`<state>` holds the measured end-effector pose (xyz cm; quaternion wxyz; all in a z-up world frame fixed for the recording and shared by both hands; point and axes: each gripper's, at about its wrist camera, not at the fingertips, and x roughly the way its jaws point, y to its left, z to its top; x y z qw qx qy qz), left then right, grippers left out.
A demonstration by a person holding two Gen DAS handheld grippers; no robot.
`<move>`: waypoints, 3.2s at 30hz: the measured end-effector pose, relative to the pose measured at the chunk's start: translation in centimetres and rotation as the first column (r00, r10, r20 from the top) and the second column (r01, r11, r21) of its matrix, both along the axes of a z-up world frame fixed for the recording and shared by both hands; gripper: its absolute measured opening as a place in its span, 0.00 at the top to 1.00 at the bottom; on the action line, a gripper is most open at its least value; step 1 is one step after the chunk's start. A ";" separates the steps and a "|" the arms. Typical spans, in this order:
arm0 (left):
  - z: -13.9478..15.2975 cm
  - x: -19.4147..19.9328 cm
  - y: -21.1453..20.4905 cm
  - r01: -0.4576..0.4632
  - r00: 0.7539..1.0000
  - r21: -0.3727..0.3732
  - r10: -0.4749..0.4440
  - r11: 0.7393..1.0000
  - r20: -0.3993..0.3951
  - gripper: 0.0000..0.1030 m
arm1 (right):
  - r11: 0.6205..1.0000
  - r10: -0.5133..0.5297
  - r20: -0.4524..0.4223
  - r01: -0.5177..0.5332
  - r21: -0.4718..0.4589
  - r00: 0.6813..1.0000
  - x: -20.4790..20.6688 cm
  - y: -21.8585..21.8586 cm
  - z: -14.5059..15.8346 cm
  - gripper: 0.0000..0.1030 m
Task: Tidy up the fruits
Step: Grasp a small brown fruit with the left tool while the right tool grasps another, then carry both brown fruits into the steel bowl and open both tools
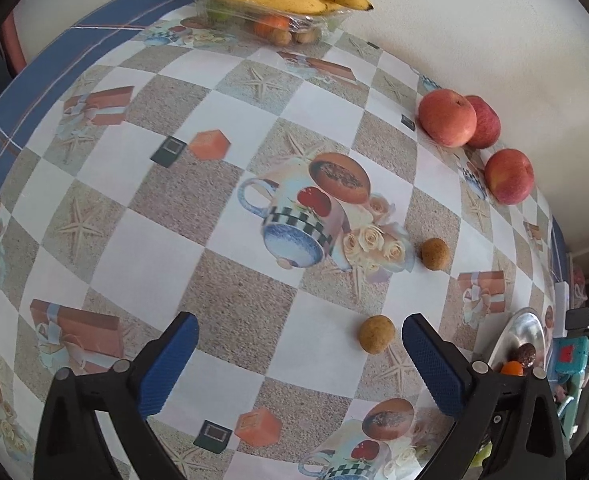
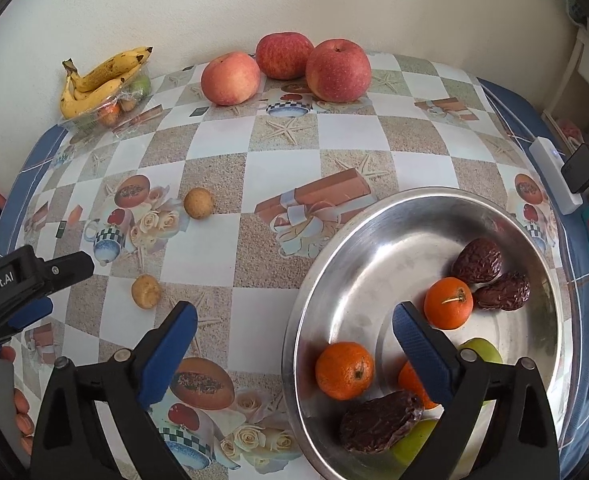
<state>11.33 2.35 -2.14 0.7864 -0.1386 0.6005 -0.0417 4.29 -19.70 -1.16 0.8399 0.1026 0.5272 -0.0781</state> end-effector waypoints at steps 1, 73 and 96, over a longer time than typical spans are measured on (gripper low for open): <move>-0.1 0.0 -0.2 0.005 1.000 -0.003 -0.005 1.000 -0.003 0.00 | 1.000 -0.005 0.000 0.005 0.000 1.000 0.0 -0.2 0.0 0.04; 0.8 3.5 1.8 0.022 0.997 -0.179 -0.007 0.984 0.080 0.75 | 0.991 0.136 0.019 -0.136 -0.017 0.991 6.8 7.1 -0.9 0.74; 5.5 -4.5 -9.8 0.368 0.916 -0.097 -0.343 0.925 0.207 0.75 | 0.989 -0.136 0.142 0.126 0.078 0.980 -7.6 -2.3 3.8 0.74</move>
